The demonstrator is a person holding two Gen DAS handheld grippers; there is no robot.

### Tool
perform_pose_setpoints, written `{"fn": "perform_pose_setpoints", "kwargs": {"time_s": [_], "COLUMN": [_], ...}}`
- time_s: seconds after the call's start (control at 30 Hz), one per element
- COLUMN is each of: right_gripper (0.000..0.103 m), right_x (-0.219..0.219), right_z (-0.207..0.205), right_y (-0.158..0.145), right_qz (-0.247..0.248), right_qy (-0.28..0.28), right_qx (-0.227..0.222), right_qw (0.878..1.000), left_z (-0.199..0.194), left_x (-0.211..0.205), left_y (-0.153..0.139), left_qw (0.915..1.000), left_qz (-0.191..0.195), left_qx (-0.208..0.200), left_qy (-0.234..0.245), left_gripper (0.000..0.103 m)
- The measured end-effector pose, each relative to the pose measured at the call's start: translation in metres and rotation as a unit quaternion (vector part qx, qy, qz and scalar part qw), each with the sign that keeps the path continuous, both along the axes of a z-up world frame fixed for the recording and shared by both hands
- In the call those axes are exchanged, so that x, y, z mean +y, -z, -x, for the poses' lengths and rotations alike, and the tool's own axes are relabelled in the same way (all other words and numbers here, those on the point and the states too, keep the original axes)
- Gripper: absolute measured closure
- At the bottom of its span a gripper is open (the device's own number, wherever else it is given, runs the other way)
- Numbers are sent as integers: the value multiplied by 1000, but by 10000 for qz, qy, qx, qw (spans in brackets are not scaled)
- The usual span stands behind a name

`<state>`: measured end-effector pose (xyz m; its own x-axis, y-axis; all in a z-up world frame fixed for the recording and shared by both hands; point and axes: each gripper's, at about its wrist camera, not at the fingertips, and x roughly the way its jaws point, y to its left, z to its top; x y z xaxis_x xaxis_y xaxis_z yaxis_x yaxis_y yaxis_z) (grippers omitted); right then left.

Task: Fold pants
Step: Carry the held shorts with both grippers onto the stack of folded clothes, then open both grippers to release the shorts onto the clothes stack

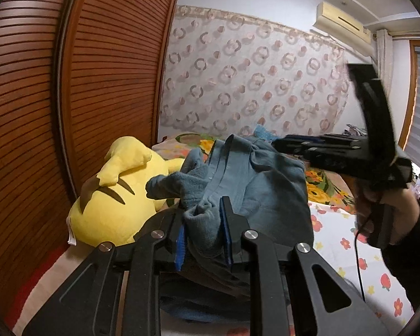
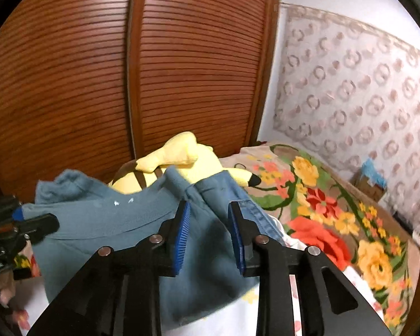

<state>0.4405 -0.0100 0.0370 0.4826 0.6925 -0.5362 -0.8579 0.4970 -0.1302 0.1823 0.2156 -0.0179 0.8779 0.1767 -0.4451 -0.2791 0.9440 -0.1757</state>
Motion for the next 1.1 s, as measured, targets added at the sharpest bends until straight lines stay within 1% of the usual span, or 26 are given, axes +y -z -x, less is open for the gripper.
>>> {"fn": "perform_pose_setpoints", "kwargs": {"time_s": [0.07, 0.13, 0.17, 0.23, 0.3, 0.4, 0.5, 0.6, 0.77, 0.97, 1.1], "right_gripper": [74, 74, 74, 74, 74, 74, 74, 74, 74, 74, 74], "right_x": [-10, -18, -21, -24, -22, -17, -15, -15, -21, -42, -55], "right_z": [3, 6, 6, 5, -4, -18, -28, -26, 4, 42, 65], "right_y": [-5, -5, -4, 2, 8, 16, 20, 15, 8, 6, 3], "right_qz": [-85, -156, -160, -108, 22, 197, 261, 188, 80, -102, -175], "right_qy": [0, -150, -223, -292, -268, -27, 163, 223, 270, 293, 344], "right_qx": [83, 281, 396, 595, 686, 713, 738, 770, 667, 682, 657], "right_qw": [9999, 9994, 9988, 9977, 9973, 9973, 9968, 9966, 9974, 9972, 9971], "left_z": [-1, -1, -1, -1, 0, 2, 4, 6, 15, 31, 42], "left_x": [1, 1, 1, 3, 4, 5, 5, 3, -3, -16, -24], "left_y": [1, 2, 4, 4, 7, 14, 20, 22, 16, 5, 1], "left_qw": [10000, 10000, 10000, 9999, 9998, 9994, 9987, 9981, 9978, 9976, 9974], "left_qz": [39, 56, 47, 74, 77, 12, -61, -75, -149, -295, -323], "left_qx": [41, 52, 59, 73, 182, 343, 507, 612, 641, 624, 621], "left_qy": [-4, 8, -2, -1, 20, -3, -6, 18, 42, 109, 193], "left_gripper": [77, 66, 59, 54, 54, 54, 54, 54, 54, 54, 54]}}
